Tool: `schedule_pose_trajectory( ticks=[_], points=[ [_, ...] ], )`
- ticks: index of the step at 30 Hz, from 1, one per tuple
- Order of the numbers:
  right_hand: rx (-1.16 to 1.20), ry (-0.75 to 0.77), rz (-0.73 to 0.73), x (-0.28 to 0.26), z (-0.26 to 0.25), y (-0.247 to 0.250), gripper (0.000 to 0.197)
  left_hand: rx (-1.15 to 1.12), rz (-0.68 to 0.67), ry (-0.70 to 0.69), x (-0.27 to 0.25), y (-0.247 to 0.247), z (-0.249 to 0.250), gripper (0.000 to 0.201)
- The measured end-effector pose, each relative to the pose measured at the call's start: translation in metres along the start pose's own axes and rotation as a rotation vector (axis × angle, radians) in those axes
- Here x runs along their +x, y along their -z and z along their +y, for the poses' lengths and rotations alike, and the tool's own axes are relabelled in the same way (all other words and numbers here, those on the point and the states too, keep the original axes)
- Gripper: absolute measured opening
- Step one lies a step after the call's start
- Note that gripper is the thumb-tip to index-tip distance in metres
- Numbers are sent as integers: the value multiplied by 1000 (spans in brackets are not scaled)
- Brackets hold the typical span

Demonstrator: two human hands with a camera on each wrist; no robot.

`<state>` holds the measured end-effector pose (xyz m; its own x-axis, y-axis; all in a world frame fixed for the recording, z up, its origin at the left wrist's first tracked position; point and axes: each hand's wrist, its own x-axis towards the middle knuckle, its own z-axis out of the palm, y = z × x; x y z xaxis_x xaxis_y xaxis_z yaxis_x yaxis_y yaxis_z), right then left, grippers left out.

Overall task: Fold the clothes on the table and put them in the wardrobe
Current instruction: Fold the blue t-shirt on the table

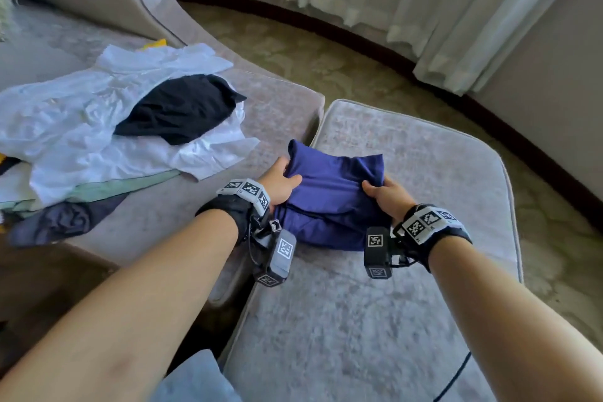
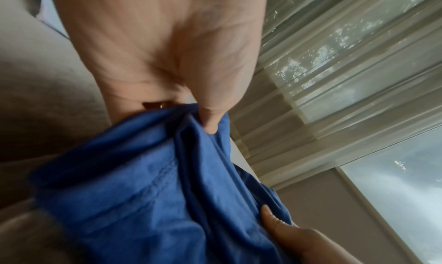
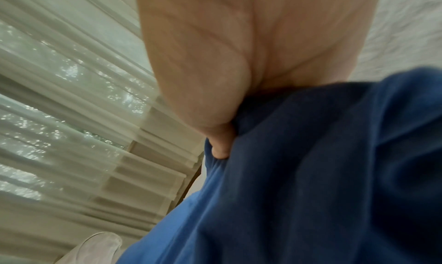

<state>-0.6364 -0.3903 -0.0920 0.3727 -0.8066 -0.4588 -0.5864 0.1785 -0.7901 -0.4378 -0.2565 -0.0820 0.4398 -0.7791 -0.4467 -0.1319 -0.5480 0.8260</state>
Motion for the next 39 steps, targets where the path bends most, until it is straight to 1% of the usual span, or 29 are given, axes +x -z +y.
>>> schedule_pose_trajectory(
  ticks=[1,3,4,7,8,11,12,13,14,16,17,18,20,22,23,25,26,27,28,30,31,32,33,34,35,36,37,38,39],
  points=[
    [-3,-13,24,-7,1,3,27,-17,-17,13,1,-6,-1,28],
    [-11,-45,83,-16,6,12,30,-52,-44,86,2,-18,-4,29],
    [9,-61,101,-17,10,15,32,-56,-55,131,3,-23,-7,33],
    [35,-82,114,-10,14,17,35,-49,-71,238,8,-27,-13,61],
    [-3,-98,117,-4,14,16,34,-37,-64,244,14,-27,-18,60],
    [-136,-188,145,5,9,15,25,75,2,174,17,-31,-18,27],
    [-168,-213,176,8,9,15,22,123,48,121,18,-32,-17,24],
    [-175,-230,221,9,9,14,23,167,90,71,19,-32,-17,26],
    [-170,-247,281,8,9,15,30,192,129,28,19,-34,-15,29],
    [-183,-266,365,4,10,17,44,203,173,-4,18,-35,-9,20],
    [-190,-266,382,1,11,19,48,207,170,5,19,-36,-7,15],
    [-187,-273,385,1,12,19,49,226,156,21,19,-36,-5,18],
    [-183,-284,379,-3,14,20,48,274,112,59,18,-36,-3,32],
    [-157,-236,418,-8,14,18,42,292,96,87,16,-33,-1,37],
    [-148,-178,472,-11,13,16,39,304,103,87,14,-32,0,33],
    [-198,3,587,-15,12,8,40,349,130,76,10,-29,1,16],
    [-273,92,602,-15,12,3,45,372,142,78,9,-29,0,17],
    [-361,163,569,-16,11,-3,51,399,150,84,9,-29,0,21],
    [-447,207,495,-15,10,-9,55,422,162,87,9,-30,-1,24],
    [-604,202,300,-13,12,-21,59,466,209,66,8,-31,-1,30],
    [-675,173,219,-12,15,-27,59,504,257,4,5,-32,0,32],
    [-734,146,166,-11,18,-32,60,574,310,-123,2,-33,0,35],
    [-781,126,139,-10,21,-35,61,673,329,-304,0,-36,1,39],
    [-820,116,131,-10,22,-37,62,777,277,-469,-3,-40,2,44],
    [-847,109,128,-9,23,-37,62,870,170,-566,-5,-45,3,50],
    [-860,101,119,-8,23,-36,62,953,43,-563,-5,-51,2,54],
    [-862,87,104,-8,22,-36,63,1016,-69,-478,-5,-56,-1,55],
    [-858,74,91,-9,20,-35,63,1040,-147,-383,-3,-59,-5,54],
    [-857,63,84,-9,18,-34,63,1041,-187,-321,-2,-61,-9,54]
  ],
)
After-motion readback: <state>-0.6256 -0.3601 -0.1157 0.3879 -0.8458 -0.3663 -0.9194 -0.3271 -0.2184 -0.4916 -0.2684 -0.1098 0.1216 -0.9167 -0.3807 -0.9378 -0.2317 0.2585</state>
